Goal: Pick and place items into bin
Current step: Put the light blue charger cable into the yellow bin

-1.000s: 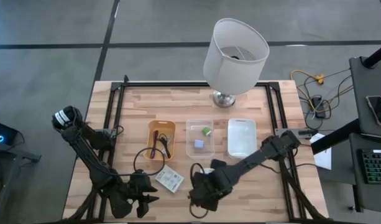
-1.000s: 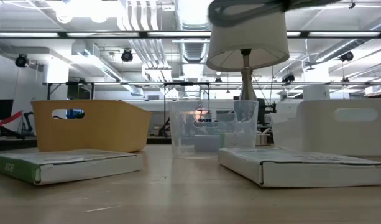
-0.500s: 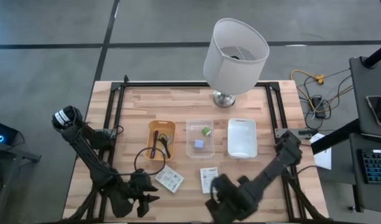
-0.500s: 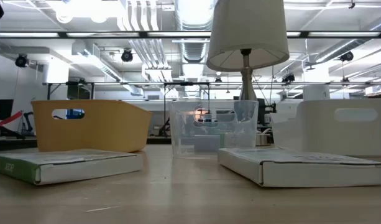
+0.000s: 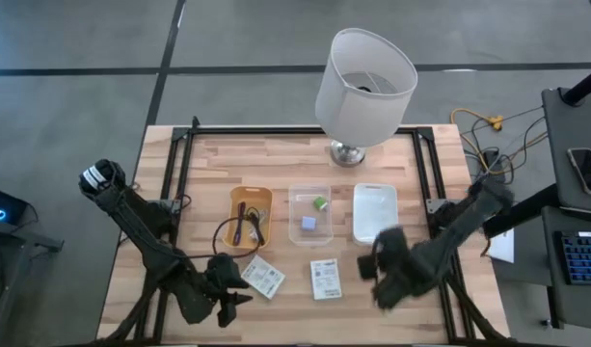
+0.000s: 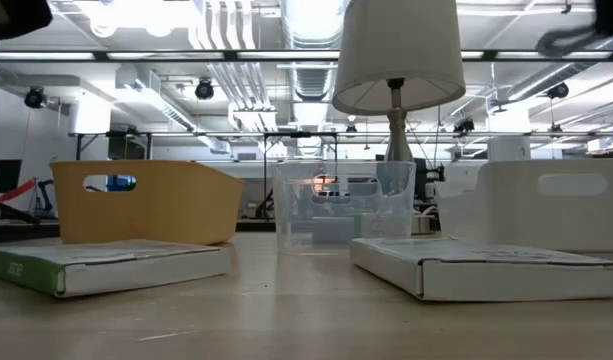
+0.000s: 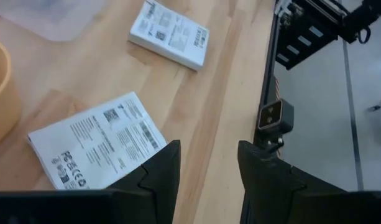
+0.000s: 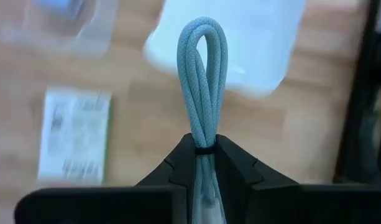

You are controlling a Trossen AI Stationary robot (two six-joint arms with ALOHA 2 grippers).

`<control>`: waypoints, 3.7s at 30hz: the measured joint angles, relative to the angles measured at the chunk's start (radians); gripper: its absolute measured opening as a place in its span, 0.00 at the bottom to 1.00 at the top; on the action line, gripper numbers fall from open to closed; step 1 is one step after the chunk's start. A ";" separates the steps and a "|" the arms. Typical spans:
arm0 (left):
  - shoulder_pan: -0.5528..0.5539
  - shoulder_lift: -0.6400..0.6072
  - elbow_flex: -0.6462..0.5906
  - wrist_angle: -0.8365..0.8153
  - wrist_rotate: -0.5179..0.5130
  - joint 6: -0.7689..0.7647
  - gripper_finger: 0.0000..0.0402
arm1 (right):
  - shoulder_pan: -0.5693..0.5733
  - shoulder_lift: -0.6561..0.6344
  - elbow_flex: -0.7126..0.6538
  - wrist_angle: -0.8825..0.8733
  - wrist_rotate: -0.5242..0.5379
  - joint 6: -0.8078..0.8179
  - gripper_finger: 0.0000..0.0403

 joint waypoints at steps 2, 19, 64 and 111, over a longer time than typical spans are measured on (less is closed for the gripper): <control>0.011 -0.002 0.000 0.000 0.000 -0.001 0.36 | -0.047 -0.086 -0.092 0.003 0.003 -0.003 0.09; 0.023 -0.033 0.001 -0.032 -0.010 -0.035 0.36 | -0.278 -0.207 -0.356 0.805 0.032 -0.515 0.08; 0.056 -0.607 -0.458 0.051 -0.498 -0.296 0.58 | -0.568 0.662 0.805 0.817 -0.219 -1.334 0.08; 0.586 -0.439 -0.438 0.000 0.155 0.150 0.06 | -0.410 0.550 0.806 0.395 -0.022 -1.081 0.53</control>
